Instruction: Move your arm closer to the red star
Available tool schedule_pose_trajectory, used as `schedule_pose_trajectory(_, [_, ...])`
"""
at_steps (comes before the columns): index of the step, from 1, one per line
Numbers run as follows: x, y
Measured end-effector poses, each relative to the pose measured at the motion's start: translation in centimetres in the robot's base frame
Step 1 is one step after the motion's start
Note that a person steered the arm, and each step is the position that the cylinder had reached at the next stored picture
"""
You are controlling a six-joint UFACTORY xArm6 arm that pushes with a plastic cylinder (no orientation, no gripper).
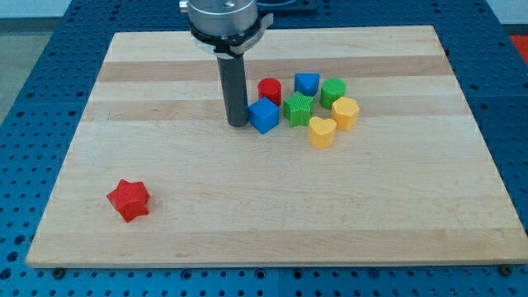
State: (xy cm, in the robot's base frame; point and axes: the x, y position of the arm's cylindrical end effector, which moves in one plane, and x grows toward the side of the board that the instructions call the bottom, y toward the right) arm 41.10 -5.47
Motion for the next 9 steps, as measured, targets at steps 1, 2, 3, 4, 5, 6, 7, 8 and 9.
schedule_pose_trajectory(1, [0.0, 0.2])
schedule_pose_trajectory(2, [0.0, 0.2])
schedule_pose_trajectory(3, [0.7, -3.5])
schedule_pose_trajectory(4, [2.3, -8.9])
schedule_pose_trajectory(5, [2.7, -14.6])
schedule_pose_trajectory(6, [5.2, -17.7])
schedule_pose_trajectory(7, [9.0, -19.3])
schedule_pose_trajectory(8, [12.2, -19.5])
schedule_pose_trajectory(9, [13.5, -19.5])
